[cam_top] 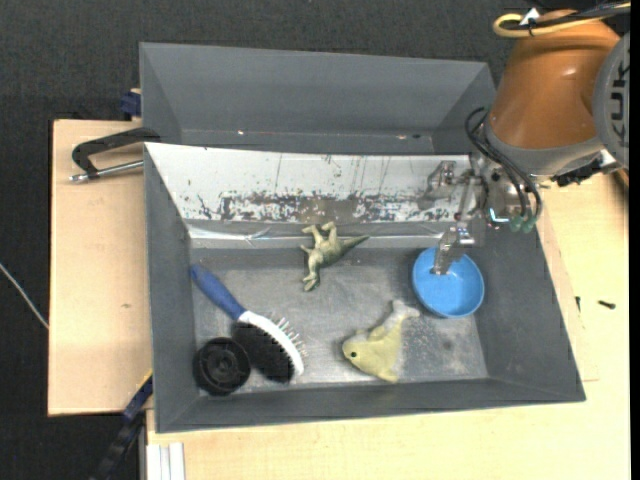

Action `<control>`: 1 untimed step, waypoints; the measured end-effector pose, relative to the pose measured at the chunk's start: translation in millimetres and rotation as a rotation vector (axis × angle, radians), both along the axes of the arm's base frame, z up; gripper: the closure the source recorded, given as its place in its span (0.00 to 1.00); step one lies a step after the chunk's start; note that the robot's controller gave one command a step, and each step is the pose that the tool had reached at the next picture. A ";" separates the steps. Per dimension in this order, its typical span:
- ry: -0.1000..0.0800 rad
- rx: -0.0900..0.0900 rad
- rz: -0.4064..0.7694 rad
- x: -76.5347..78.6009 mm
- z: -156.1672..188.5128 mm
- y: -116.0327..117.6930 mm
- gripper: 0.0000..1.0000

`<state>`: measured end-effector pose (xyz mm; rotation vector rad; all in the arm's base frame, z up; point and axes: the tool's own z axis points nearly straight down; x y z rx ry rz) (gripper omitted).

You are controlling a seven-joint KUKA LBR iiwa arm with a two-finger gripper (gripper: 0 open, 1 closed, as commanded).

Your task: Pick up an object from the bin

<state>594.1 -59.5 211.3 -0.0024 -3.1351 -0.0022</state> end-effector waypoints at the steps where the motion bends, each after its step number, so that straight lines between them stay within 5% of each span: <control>1: -0.007 0.003 0.471 -27.5 -137.3 -30.0 0.00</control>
Offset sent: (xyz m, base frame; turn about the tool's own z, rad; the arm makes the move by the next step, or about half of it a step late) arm -0.0286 -0.0313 -0.1384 -0.4732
